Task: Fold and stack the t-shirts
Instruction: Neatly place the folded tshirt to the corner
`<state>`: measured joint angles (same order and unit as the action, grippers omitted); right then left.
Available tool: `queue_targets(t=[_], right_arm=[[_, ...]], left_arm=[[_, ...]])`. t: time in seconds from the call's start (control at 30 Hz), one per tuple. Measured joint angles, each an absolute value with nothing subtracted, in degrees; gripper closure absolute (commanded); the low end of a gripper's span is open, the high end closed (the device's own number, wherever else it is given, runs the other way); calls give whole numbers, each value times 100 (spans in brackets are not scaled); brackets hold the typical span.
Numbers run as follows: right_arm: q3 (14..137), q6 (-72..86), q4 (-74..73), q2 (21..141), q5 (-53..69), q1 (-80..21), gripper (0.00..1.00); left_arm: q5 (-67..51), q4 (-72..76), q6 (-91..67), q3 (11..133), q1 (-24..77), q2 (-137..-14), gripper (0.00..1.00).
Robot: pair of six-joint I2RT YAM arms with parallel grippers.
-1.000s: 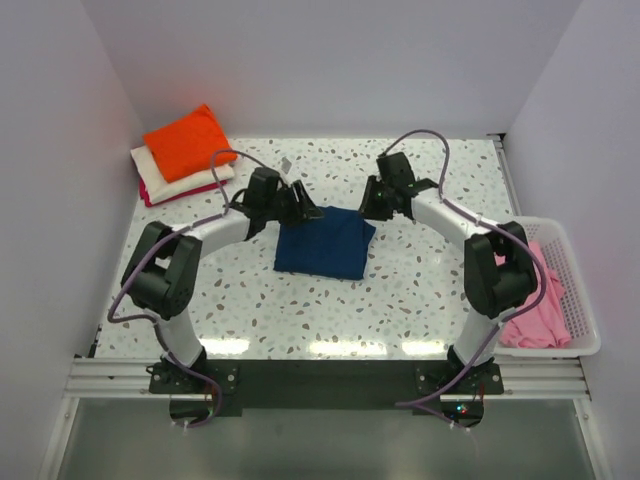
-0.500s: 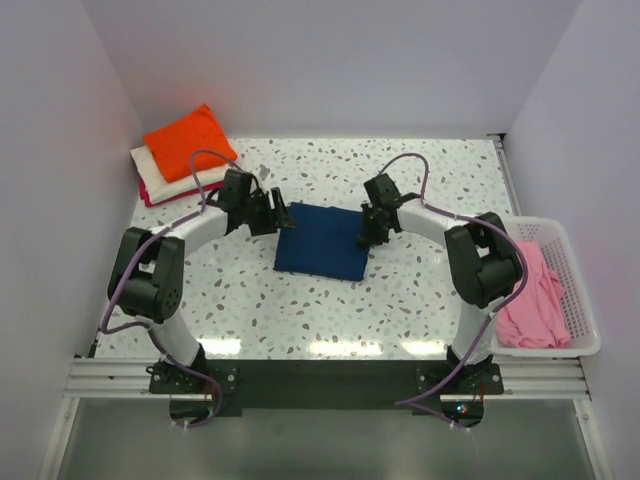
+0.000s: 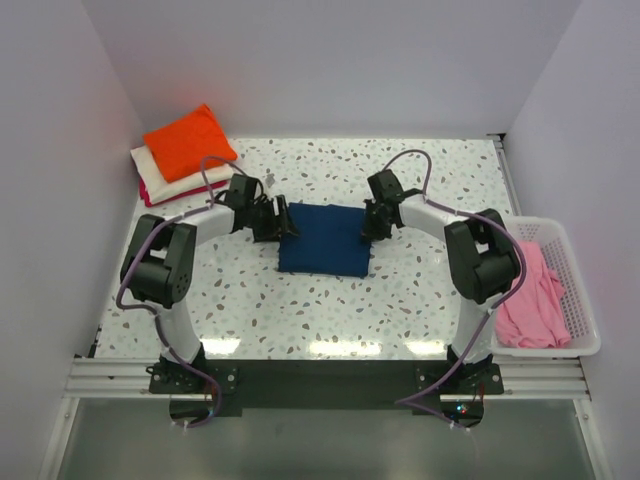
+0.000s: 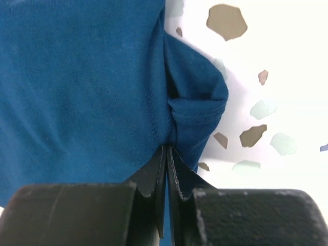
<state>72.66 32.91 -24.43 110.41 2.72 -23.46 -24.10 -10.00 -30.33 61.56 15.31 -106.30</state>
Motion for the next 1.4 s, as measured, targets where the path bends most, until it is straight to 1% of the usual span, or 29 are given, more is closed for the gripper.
queue_targets(t=[0.13,0.37,0.47,0.73,0.83,0.9,0.93,1.03,1.07,1.1,1.13,1.2,1.23,1.27,1.37,1.4], right_arm=[[7387,3277,-2445,11133,281,-2296,96],[7441,3245,-2429,11190,408,-2231,96],[7441,3234,-2423,11192,451,-2211,96],[7441,3229,-2355,11212,561,-2174,96],[7441,3229,-2342,11214,563,-2171,97],[7441,3223,-2331,11214,563,-2171,97],[7441,3218,-2329,11214,565,-2171,97],[7439,3212,-2318,11214,567,-2171,97],[7439,3210,-2314,11214,572,-2169,97],[7439,3210,-2311,11214,576,-2167,96],[7439,3210,-2309,11214,578,-2167,95],[7439,3212,-2303,11214,587,-2167,92],[7439,3212,-2300,11214,602,-2167,89],[7439,3212,-2287,11214,620,-2167,81],[7439,3242,-2239,11207,746,-2167,65],[7437,3249,-2211,11187,805,-2167,58]], left_arm=[[-2171,-1157,-3033,6344,1553,-10713,28],[-1028,-1498,-2928,6626,1553,-10746,26],[-768,-1608,-2829,6687,1549,-10748,27],[-1116,-1656,-2679,7081,1649,-11078,26],[-1343,-1518,-2700,7325,1826,-11314,27],[-1446,-1404,-2749,7446,1970,-11443,29],[-1474,-1350,-2783,7476,2043,-11485,31],[-1485,-1216,-2858,7496,2213,-11552,43],[-1481,-1201,-2897,7500,2255,-11568,53],[-1474,-1184,-2945,7500,2285,-11579,61],[-1448,-1186,-2987,7494,2307,-11598,76],[-1367,-1258,-3065,7496,2335,-11627,90],[-1308,-1310,-3076,7507,2342,-11627,100],[-1227,-1361,-3098,7529,2355,-11627,100],[-856,-1658,-3089,7710,2438,-11627,100],[-683,-1785,-3083,7773,2480,-11627,100]])
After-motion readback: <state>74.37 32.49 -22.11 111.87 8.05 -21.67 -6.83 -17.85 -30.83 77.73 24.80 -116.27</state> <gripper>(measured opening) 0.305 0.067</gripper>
